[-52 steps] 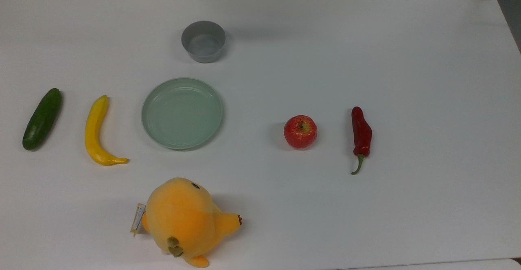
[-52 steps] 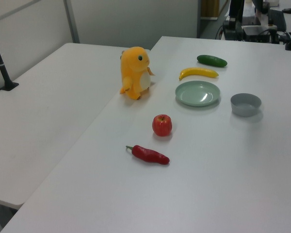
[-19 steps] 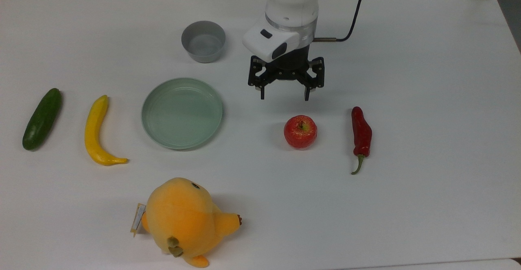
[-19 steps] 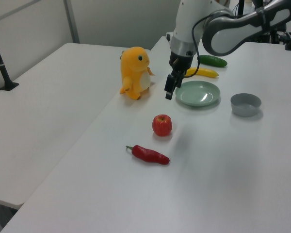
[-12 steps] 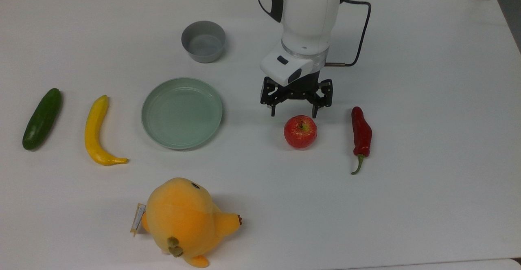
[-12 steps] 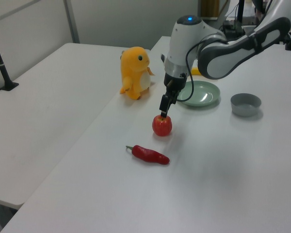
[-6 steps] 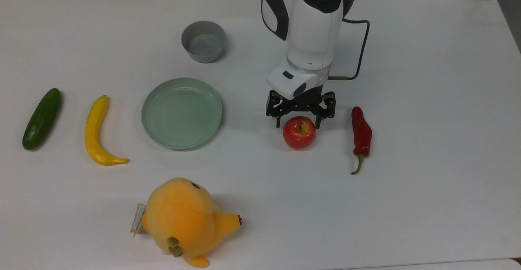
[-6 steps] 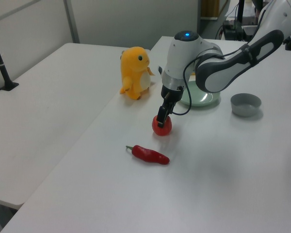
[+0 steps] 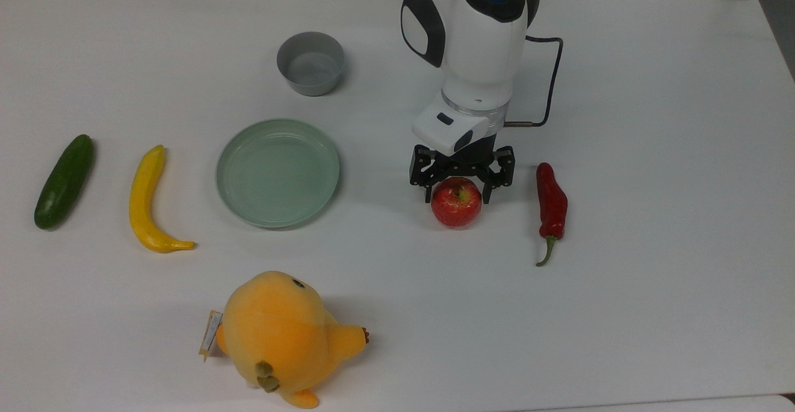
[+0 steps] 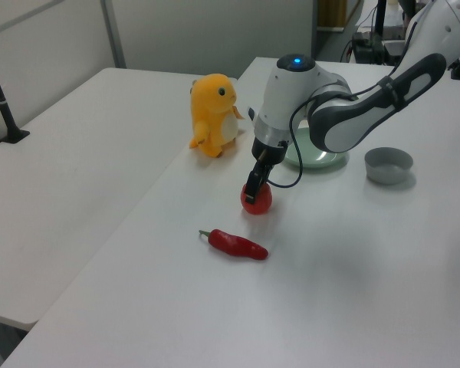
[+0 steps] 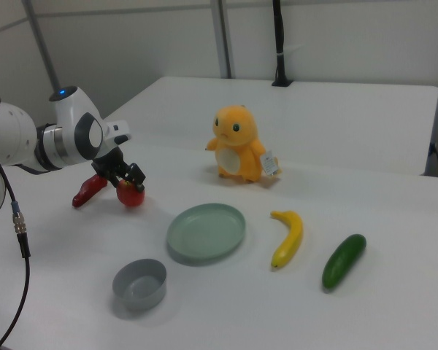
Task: Put the red apple in the bowl
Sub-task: 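Lower the gripper around the red apple and close it, then lift the red apple and carry it over the grey metal bowl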
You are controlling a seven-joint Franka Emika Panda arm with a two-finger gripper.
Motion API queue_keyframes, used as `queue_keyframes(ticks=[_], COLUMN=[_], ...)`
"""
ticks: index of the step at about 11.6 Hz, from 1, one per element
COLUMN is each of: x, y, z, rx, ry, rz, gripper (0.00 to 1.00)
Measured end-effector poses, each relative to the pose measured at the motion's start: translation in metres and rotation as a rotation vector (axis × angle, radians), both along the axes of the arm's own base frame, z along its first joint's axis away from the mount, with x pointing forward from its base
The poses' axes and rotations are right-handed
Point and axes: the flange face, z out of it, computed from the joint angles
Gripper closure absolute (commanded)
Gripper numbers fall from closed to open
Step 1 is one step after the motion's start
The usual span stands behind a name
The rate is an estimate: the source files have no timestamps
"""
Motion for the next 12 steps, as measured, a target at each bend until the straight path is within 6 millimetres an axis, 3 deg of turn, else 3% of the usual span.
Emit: queue_keyframes(ticks=[1, 2, 5, 7, 9, 12], x=[-0.001, -0.002, 0.000, 0.005, 0.005, -0.013], y=[0.003, 0.005, 0.004, 0.003, -0.006, -0.031], z=[-0.003, -0.005, -0.002, 0.012, 0.044, 0.121], rx=[-0.016, -0.029, -0.030, -0.023, -0.021, -0.020], ry=[-0.002, -0.006, -0.015, -0.038, -0.069, -0.021], rz=[0.015, 0.026, 0.027, 0.021, 0.002, -0.094], gripper=[0.66, 0.79, 0.82, 0.82, 0.82, 0.82])
